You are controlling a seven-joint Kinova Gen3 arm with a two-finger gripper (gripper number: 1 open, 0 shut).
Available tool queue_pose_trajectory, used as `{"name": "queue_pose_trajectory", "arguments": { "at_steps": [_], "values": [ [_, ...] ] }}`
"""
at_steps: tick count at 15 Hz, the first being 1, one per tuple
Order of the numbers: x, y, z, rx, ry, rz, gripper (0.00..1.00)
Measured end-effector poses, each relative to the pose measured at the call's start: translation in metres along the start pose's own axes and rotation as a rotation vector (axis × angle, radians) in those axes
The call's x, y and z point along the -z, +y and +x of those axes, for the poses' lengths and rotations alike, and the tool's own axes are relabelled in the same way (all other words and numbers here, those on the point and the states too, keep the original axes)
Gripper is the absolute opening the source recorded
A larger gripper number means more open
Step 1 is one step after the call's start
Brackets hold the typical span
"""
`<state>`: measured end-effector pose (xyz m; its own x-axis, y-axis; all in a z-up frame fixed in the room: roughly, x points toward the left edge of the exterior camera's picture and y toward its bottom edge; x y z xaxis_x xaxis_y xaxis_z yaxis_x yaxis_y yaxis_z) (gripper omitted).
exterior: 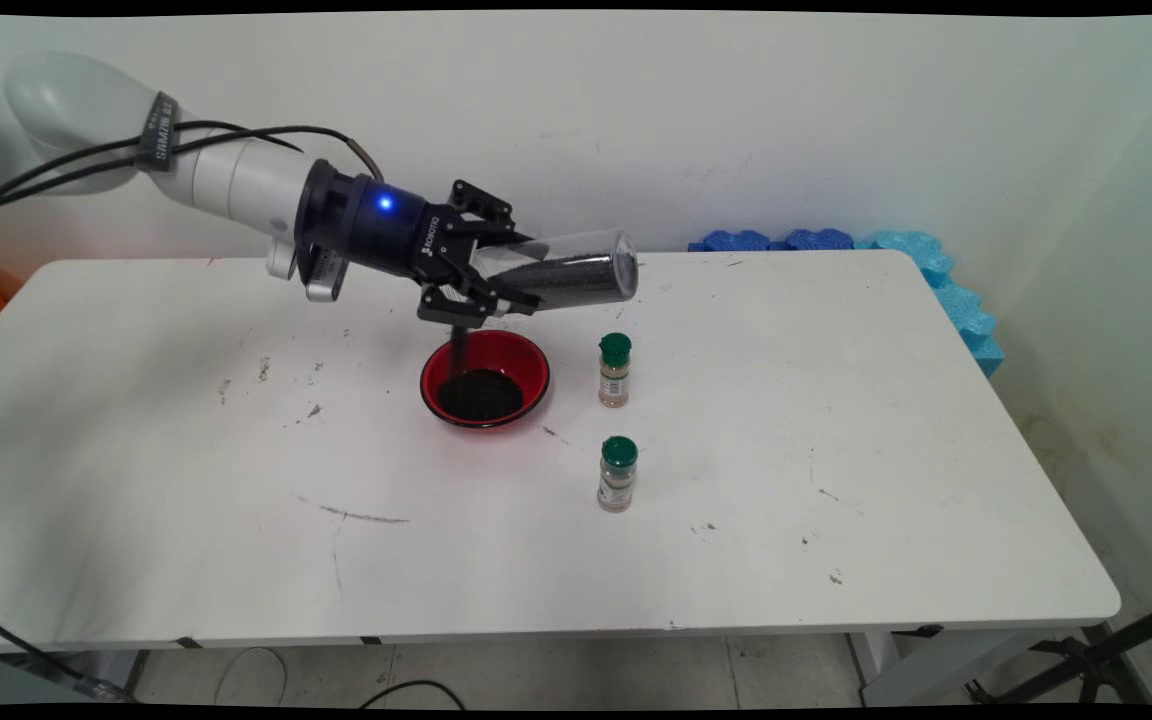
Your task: Pour the black seasoning powder in the red bowl
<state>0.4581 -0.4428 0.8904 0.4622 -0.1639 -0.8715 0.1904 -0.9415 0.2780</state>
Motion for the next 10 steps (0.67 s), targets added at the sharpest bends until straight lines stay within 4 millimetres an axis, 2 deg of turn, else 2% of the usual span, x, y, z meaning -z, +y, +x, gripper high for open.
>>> {"name": "queue_pose_trajectory", "arguments": {
  "at_steps": [10],
  "values": [
    [0.0004,0.001,0.0007,0.014,-0.006,-0.018,0.0]
  ]
}}
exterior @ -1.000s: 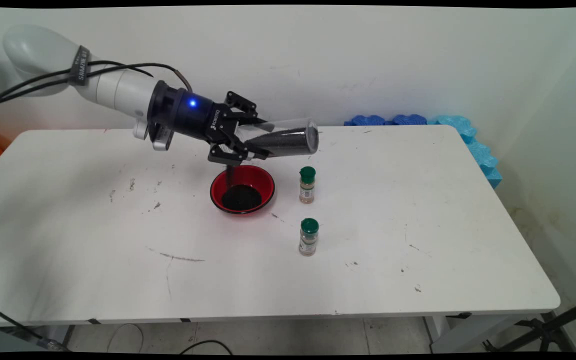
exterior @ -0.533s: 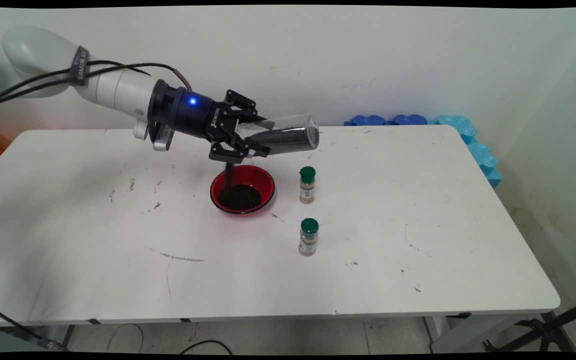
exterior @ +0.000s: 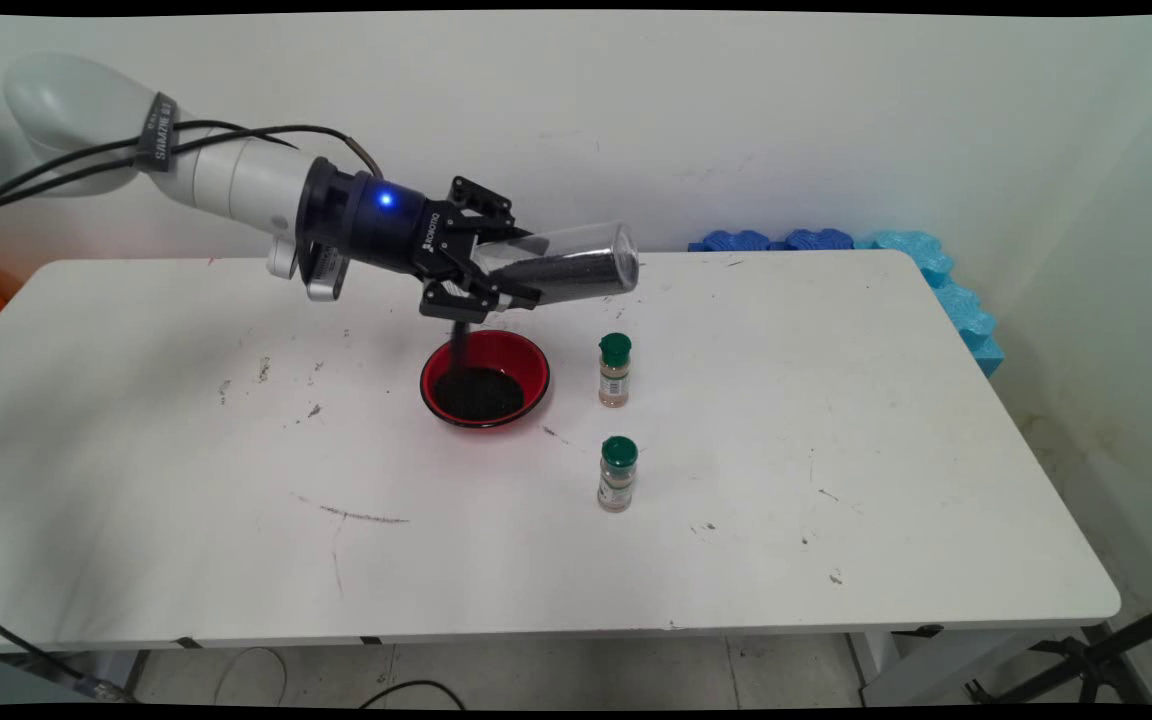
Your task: Pour the black seasoning powder in the red bowl
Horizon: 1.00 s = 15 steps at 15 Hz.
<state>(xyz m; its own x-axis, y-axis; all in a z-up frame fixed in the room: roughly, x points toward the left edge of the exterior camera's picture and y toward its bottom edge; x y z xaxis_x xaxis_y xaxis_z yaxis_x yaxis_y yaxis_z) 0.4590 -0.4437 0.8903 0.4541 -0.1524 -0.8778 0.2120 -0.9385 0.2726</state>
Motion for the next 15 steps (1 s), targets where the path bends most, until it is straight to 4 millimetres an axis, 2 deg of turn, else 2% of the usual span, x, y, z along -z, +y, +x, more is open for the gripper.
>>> {"name": "queue_pose_trajectory", "arguments": {
  "at_steps": [7,15],
  "values": [
    [-0.0007,0.002,0.0015,-0.036,0.007,-0.001,0.0],
    [-0.0036,0.0087,0.004,-0.228,0.038,0.037,0.0]
  ]
}}
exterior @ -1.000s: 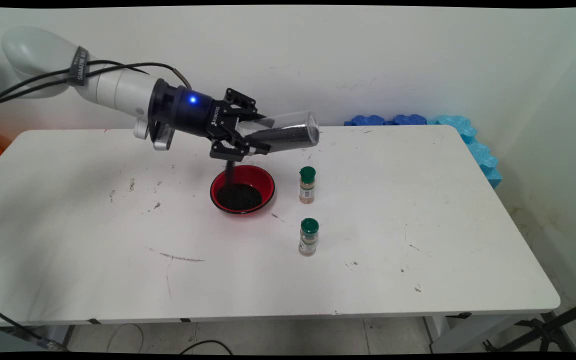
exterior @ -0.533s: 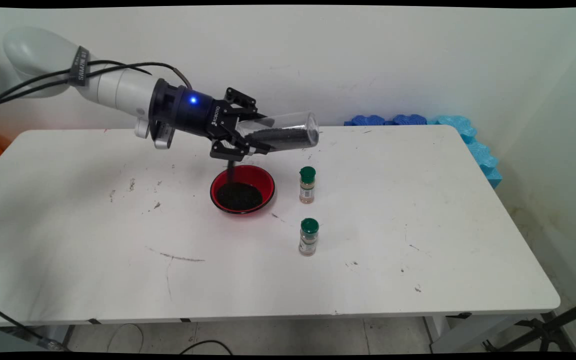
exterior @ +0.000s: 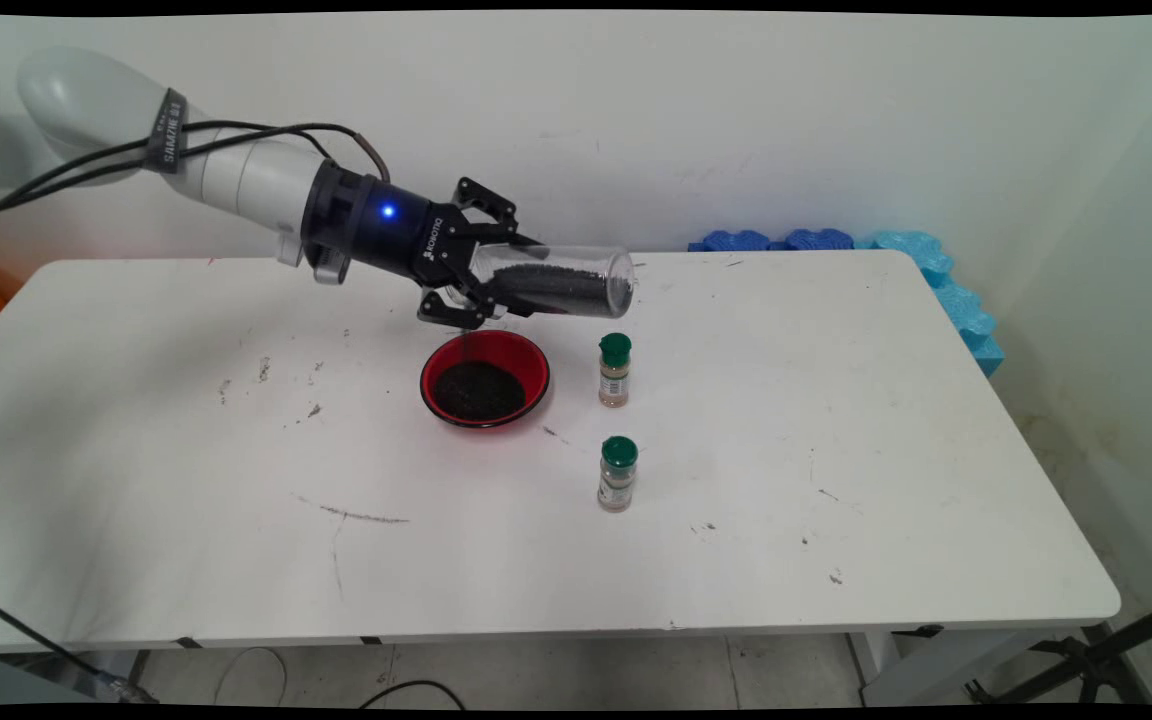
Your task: Pour the black seasoning powder in the red bowl
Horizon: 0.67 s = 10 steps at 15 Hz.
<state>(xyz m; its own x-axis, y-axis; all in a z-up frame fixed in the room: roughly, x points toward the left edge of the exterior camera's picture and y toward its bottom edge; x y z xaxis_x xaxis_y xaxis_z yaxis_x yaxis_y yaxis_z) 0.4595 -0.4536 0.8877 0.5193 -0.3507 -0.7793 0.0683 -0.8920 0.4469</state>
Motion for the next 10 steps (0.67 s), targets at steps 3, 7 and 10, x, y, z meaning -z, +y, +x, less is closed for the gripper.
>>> {"name": "queue_pose_trajectory", "arguments": {
  "at_steps": [3,7,10],
  "values": [
    [-0.0003,0.0022,0.0,-0.081,0.012,0.018,0.0],
    [0.0007,0.0029,-0.001,-0.178,0.026,0.042,0.0],
    [0.0015,0.0033,-0.0029,-0.253,0.035,0.058,0.0]
  ]
}}
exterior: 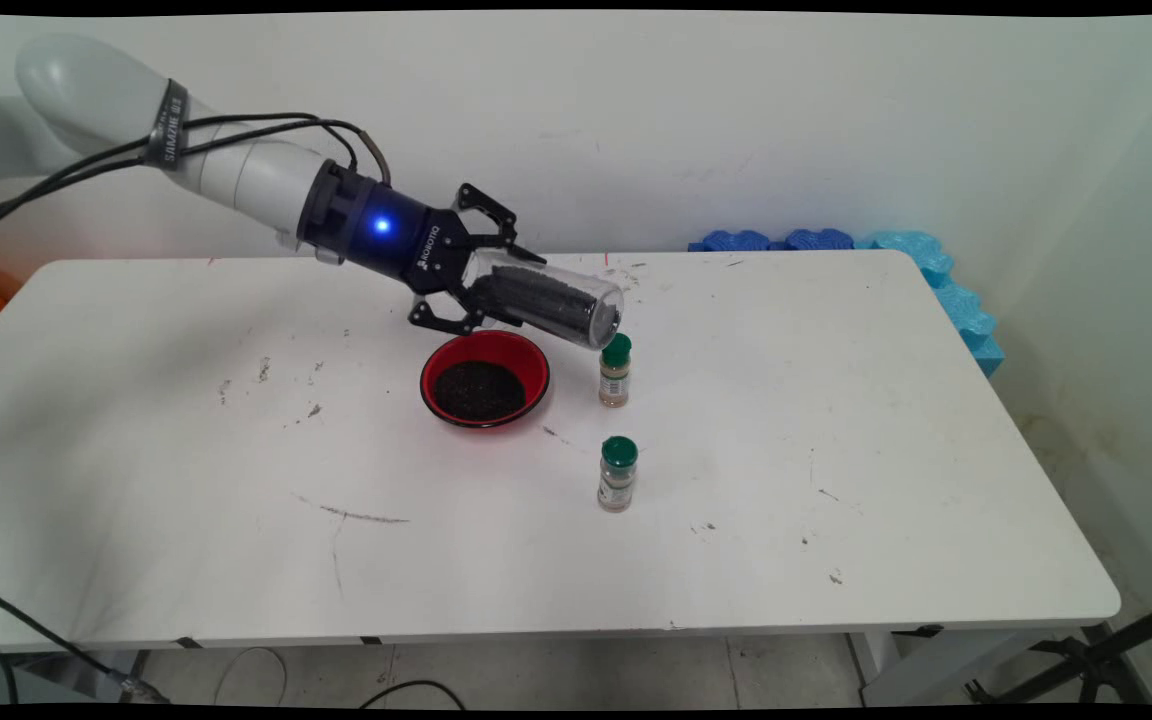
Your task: Pour the black seasoning powder in the red bowl
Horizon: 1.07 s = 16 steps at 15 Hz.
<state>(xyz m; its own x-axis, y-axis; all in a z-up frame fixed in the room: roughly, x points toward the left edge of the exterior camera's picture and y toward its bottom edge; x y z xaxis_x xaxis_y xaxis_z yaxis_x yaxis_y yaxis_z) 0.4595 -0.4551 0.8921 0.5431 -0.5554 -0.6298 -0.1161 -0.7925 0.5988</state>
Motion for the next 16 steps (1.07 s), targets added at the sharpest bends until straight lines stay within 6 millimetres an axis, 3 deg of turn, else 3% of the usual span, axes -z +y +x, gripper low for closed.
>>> {"name": "queue_pose_trajectory", "arguments": {
  "at_steps": [16],
  "values": [
    [0.011,0.013,-0.015,-0.475,0.059,0.087,0.0]
  ]
}}
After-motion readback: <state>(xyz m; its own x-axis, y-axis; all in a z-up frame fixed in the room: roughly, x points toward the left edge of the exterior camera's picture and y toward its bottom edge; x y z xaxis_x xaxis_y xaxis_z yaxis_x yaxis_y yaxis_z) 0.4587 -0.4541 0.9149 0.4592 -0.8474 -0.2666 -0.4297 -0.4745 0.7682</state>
